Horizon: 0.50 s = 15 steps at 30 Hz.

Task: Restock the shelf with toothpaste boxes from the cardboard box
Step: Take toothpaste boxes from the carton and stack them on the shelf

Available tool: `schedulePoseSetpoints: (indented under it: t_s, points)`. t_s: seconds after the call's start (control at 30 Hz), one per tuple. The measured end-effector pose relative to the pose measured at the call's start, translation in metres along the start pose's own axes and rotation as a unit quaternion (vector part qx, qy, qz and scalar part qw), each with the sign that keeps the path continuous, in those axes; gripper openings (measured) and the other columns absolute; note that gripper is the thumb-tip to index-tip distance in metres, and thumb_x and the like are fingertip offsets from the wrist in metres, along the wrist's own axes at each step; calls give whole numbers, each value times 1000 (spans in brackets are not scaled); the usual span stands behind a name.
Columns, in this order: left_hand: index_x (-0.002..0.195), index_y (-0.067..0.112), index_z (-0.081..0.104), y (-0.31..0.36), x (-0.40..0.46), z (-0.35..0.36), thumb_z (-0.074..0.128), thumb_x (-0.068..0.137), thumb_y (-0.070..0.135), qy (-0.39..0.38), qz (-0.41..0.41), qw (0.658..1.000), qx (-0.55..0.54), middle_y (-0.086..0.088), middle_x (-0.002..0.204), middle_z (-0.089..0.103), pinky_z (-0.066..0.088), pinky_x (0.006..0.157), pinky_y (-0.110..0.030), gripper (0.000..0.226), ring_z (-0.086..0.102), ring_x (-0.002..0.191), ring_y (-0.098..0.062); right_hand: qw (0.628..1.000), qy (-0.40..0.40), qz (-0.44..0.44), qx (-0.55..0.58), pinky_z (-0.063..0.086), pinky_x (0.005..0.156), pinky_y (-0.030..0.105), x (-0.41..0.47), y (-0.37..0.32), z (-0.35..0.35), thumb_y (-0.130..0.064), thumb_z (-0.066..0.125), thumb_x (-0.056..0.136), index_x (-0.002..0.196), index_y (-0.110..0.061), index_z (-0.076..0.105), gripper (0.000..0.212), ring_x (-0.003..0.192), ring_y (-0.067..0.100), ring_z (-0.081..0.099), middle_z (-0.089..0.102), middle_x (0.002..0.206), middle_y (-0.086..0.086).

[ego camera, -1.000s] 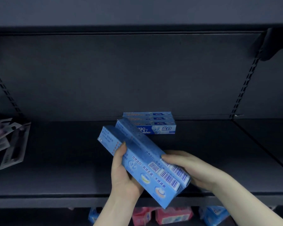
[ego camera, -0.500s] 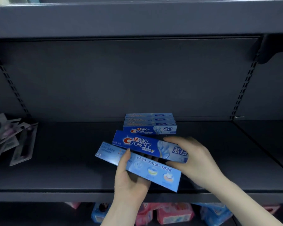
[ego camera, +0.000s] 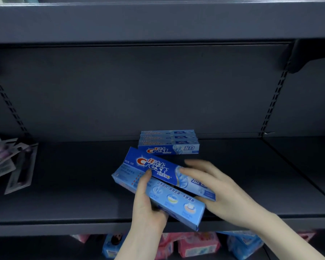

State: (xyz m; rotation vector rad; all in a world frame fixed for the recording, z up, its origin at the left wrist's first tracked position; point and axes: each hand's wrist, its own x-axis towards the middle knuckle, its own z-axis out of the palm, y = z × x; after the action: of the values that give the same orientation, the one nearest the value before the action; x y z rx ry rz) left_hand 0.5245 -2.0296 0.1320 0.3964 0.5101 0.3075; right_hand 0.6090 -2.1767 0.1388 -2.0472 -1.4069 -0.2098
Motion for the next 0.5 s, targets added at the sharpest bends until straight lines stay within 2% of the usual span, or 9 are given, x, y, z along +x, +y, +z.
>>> schedulePoseSetpoints:
  t_s: [0.13, 0.2, 0.27, 0.3, 0.37, 0.43, 0.5]
  points:
    - [96, 18, 62, -1, 0, 1, 68, 74, 28, 23, 9, 1000, -9, -6, 76, 73, 49, 67, -39, 24, 65, 78, -25, 985, -91, 106, 102, 25, 102, 4, 1, 8, -12, -20, 73, 75, 131, -53, 29, 78, 127, -14, 32, 31, 136, -30]
    - [91, 20, 62, 0, 1, 0, 67, 77, 27, 35, 21, 999, -14, -4, 70, 72, 49, 67, -39, 17, 64, 74, -23, 943, -131, 185, 243, 35, 102, 11, 1, 9, -18, -29, 71, 68, 126, -50, 34, 73, 122, -11, 42, 42, 135, -26]
    - [89, 20, 62, 3, 1, 0, 67, 78, 26, 42, 31, 998, -27, -2, 68, 72, 49, 67, -39, 13, 64, 73, -21, 906, -106, 221, 345, 45, 89, 13, 0, 12, -19, -39, 70, 60, 119, -38, 48, 63, 110, -5, 57, 62, 120, -21]
    - [89, 20, 62, 4, 2, -1, 68, 77, 26, 41, 34, 998, -33, -2, 69, 72, 49, 67, -39, 15, 64, 74, -21, 910, -90, 220, 339, 46, 83, 12, 0, 13, -18, -39, 71, 59, 113, -34, 54, 57, 103, -5, 61, 66, 111, -22]
    - [91, 20, 63, 7, 3, -3, 70, 70, 24, 32, 32, 998, -43, -3, 72, 73, 49, 67, -40, 23, 67, 72, -21, 925, -56, 217, 307, 47, 80, 12, 2, 16, -14, -27, 77, 65, 104, -31, 60, 42, 93, -3, 63, 69, 102, -21]
    - [92, 20, 63, 8, 3, -4, 71, 62, 23, 20, 25, 998, -47, -4, 73, 73, 48, 67, -41, 30, 69, 67, -21, 932, -19, 222, 286, 47, 79, 11, 6, 21, -11, -7, 78, 72, 100, -31, 62, 40, 88, -3, 63, 72, 95, -17]
    - [90, 19, 63, 9, 3, -5, 70, 60, 21, 23, 23, 998, -52, -5, 72, 72, 49, 70, -41, 31, 68, 75, -24, 942, 14, 221, 253, 45, 79, 8, 10, 28, -11, -1, 75, 73, 100, -31, 63, 42, 87, -7, 62, 71, 95, -14]
